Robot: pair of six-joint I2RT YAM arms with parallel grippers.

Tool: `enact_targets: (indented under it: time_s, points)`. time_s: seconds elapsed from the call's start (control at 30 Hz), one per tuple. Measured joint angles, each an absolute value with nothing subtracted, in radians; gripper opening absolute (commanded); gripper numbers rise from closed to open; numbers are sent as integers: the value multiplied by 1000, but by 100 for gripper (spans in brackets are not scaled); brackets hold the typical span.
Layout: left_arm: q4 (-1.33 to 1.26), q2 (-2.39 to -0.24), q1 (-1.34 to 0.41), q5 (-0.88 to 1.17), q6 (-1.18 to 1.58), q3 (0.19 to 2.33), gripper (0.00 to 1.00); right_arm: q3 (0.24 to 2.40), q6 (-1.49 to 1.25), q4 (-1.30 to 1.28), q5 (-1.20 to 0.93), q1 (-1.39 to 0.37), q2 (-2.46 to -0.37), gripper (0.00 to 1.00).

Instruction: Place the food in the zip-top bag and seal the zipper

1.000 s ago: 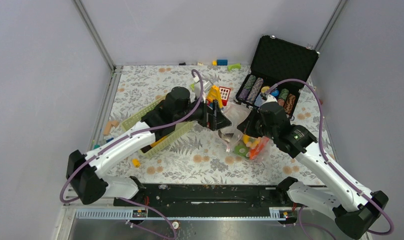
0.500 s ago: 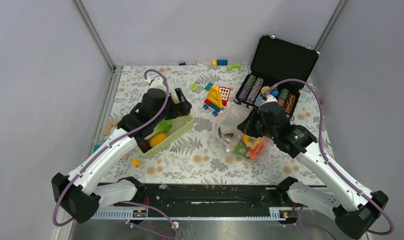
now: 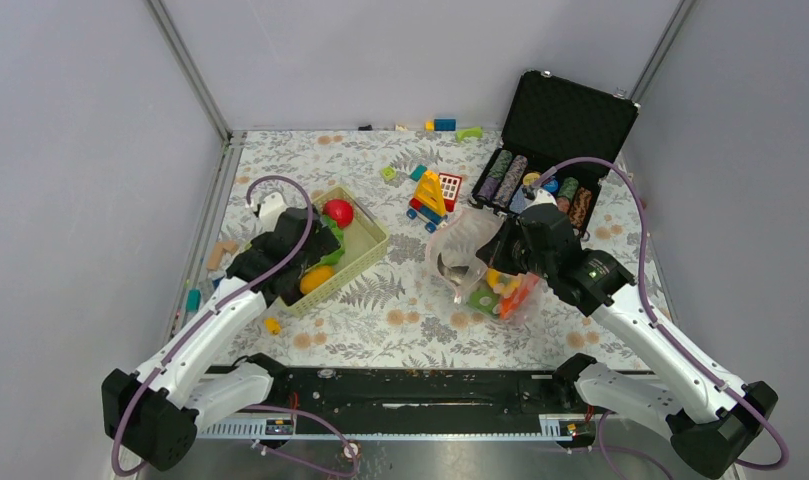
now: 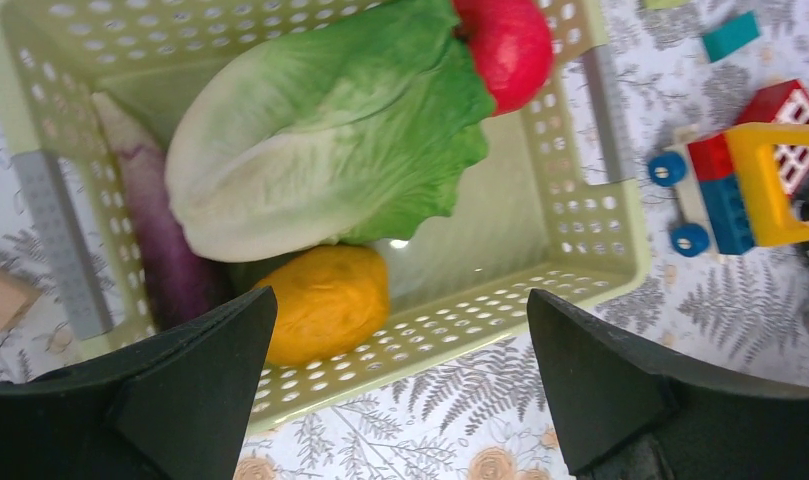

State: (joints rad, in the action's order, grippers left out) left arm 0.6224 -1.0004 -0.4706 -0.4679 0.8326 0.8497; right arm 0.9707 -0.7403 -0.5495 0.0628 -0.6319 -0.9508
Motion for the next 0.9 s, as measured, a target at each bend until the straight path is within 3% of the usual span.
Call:
enact_targets:
  time_s: [0.4, 0.9]
  points:
    - [652, -1012, -445, -495, 870, 796, 99, 954, -740, -549, 63, -632, -950, 0]
    - [559, -1216, -385, -436, 846, 772, 98, 950, -740, -549, 63, -632, -951, 0]
